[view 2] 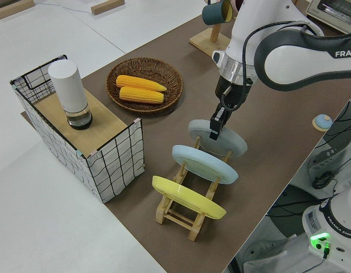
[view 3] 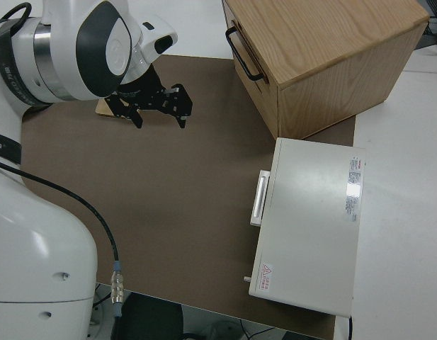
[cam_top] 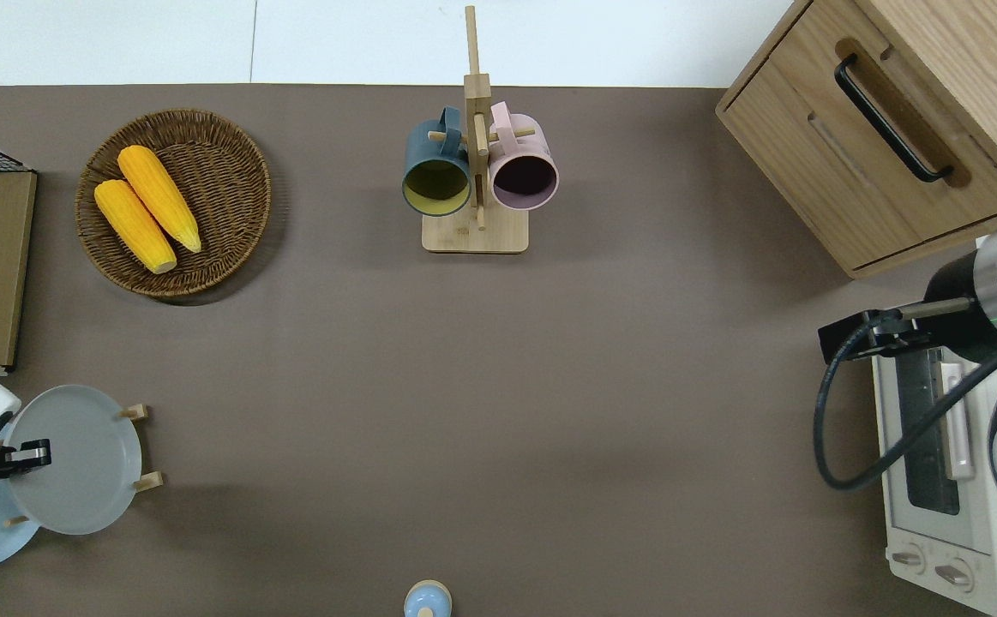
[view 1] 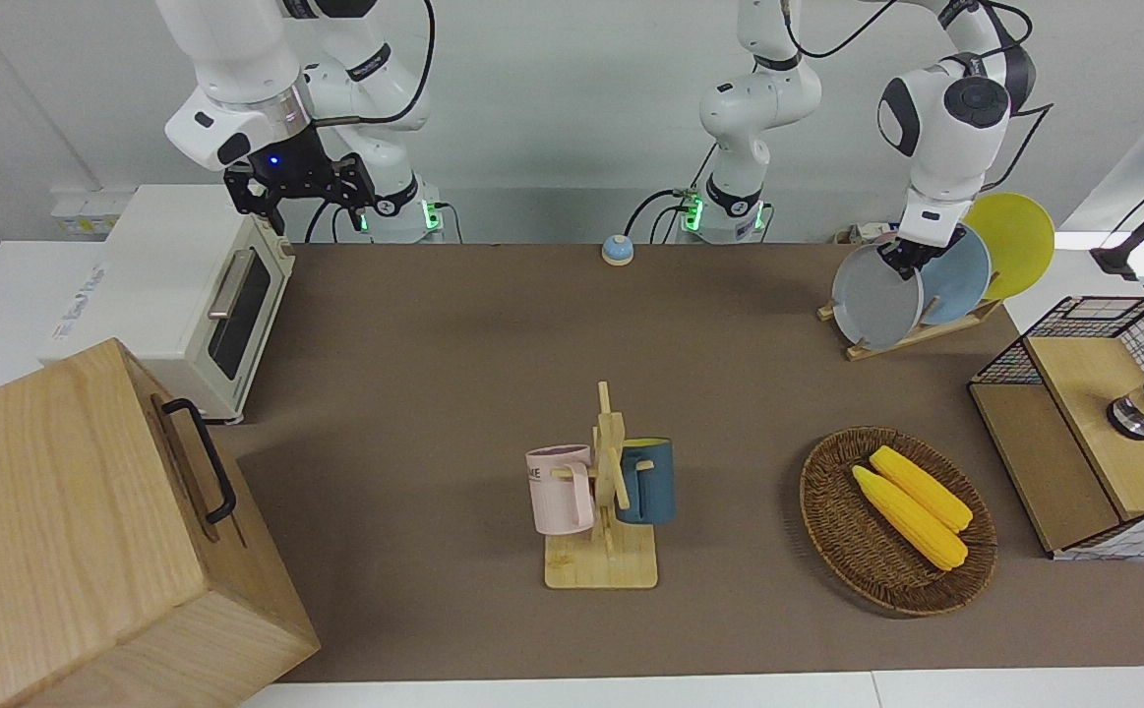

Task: Pick gray plate from low plate rack and place it on table with left arm
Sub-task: 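Lift the gray plate up out of the rack with the left gripper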

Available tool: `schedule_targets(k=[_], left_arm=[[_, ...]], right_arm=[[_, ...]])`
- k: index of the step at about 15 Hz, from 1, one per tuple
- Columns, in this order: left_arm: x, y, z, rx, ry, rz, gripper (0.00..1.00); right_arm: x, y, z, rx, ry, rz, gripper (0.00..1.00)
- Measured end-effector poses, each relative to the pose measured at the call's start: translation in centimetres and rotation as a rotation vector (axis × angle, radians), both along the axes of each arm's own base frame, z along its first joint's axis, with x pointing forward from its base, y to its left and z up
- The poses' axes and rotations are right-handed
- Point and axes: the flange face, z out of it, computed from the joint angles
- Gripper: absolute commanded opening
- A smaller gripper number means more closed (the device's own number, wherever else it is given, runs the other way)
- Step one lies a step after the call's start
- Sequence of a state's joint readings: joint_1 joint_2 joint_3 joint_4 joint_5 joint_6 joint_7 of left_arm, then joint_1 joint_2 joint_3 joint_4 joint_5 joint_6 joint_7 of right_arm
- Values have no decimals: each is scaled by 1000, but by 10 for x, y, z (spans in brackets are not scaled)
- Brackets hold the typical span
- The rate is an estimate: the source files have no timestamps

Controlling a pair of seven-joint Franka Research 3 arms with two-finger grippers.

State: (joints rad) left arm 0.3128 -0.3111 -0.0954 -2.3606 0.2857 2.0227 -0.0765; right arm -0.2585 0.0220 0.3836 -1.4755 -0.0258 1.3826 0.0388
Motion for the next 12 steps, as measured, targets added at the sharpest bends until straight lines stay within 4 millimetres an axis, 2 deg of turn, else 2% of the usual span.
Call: schedule_targets(k=[5, 8, 12], left_arm=[[1, 0, 8, 5, 1, 2, 0], [5, 0, 32, 17, 10, 14, 0], [10, -4, 76, 32, 15, 31, 0]], right_arm=[[0, 0, 0, 0, 0, 0, 983], [0, 0, 0, 0, 0, 0, 983], [0, 0, 0, 0, 0, 0, 983]])
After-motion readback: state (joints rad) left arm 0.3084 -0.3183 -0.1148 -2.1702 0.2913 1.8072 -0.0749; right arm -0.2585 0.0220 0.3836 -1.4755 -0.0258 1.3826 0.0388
